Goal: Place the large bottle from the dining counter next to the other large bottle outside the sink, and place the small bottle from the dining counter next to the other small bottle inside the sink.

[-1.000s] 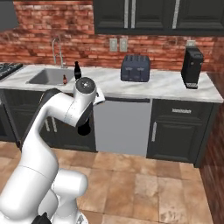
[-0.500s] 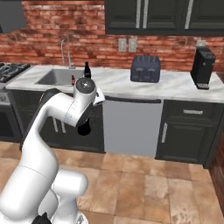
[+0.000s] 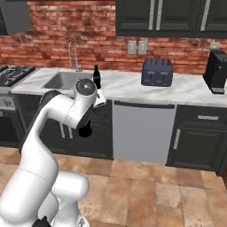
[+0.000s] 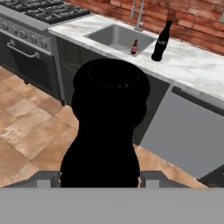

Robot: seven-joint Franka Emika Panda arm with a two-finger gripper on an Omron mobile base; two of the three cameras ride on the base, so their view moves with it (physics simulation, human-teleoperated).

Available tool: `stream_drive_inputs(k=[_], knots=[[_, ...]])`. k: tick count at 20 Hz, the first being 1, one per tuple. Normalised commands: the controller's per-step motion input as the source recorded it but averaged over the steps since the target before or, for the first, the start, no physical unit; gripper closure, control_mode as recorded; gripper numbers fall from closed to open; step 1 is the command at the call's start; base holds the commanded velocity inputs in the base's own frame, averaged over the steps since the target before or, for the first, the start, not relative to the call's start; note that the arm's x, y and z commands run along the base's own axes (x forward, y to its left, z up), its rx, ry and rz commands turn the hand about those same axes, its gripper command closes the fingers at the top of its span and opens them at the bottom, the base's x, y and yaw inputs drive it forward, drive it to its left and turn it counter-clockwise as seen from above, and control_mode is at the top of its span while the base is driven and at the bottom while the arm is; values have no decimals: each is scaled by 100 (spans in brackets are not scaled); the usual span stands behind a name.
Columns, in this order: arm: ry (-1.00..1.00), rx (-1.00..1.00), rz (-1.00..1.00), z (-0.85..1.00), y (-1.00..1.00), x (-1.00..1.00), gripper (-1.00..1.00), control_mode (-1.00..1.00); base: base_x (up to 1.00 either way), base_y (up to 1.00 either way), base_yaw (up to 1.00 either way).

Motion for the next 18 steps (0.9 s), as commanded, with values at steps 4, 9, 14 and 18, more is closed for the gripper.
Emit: stream_drive_inputs(k=[4,9,14,18], knots=[[0,0,0,0,0,0,100,100,63,30,0],[0,0,0,0,0,0,100,100,70,24,0],[0,0,0,0,0,0,100,100,67,21,0],[0,0,0,0,0,0,100,100,61,23,0]])
